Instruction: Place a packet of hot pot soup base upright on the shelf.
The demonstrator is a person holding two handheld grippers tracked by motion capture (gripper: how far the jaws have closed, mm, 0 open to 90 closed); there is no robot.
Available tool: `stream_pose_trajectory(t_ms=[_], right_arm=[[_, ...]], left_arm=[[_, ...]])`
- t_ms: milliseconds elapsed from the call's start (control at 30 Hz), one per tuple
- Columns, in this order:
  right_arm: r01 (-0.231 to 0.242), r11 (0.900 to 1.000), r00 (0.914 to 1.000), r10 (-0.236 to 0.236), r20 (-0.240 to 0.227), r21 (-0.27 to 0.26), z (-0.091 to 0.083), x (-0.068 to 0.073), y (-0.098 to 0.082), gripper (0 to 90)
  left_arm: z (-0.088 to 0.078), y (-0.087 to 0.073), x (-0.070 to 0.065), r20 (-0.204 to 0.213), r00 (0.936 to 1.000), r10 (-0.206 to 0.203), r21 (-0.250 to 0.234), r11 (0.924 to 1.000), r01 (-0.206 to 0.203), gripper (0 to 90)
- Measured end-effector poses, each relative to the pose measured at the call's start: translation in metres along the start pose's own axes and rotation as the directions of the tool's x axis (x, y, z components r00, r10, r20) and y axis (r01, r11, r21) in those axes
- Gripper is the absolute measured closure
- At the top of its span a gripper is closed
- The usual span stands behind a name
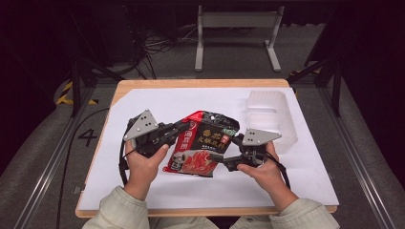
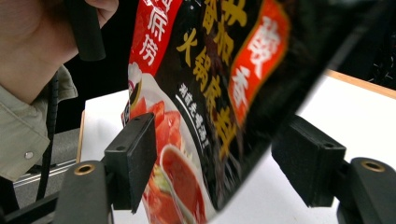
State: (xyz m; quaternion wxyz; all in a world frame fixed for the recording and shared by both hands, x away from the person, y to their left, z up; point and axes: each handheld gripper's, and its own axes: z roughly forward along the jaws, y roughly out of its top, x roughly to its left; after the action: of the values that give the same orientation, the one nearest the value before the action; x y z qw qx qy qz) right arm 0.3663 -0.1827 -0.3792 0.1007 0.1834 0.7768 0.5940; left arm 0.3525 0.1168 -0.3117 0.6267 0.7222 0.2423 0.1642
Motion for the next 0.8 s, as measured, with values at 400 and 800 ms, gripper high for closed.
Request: stream_pose_trajectory(t_ms=[400, 800], right_arm=[[0.015, 1.0, 0.9999, -0.015, -0.006, -0.026, 0.013, 0.005, -0.002, 40.3], [-0.002, 0.999, 0.9987, 0.0, -0.051, -0.038, 0.006, 0.002, -0.001, 71.2]], left_arm=[[0.005, -0.001, -0.005, 0.009, 0.9999, -0.007, -0.01, 0.9999, 0.007, 87.4], [0.006, -0.004, -0.007, 0.024, 0.9995, -0.019, -0.013, 0.9997, 0.019, 87.5]])
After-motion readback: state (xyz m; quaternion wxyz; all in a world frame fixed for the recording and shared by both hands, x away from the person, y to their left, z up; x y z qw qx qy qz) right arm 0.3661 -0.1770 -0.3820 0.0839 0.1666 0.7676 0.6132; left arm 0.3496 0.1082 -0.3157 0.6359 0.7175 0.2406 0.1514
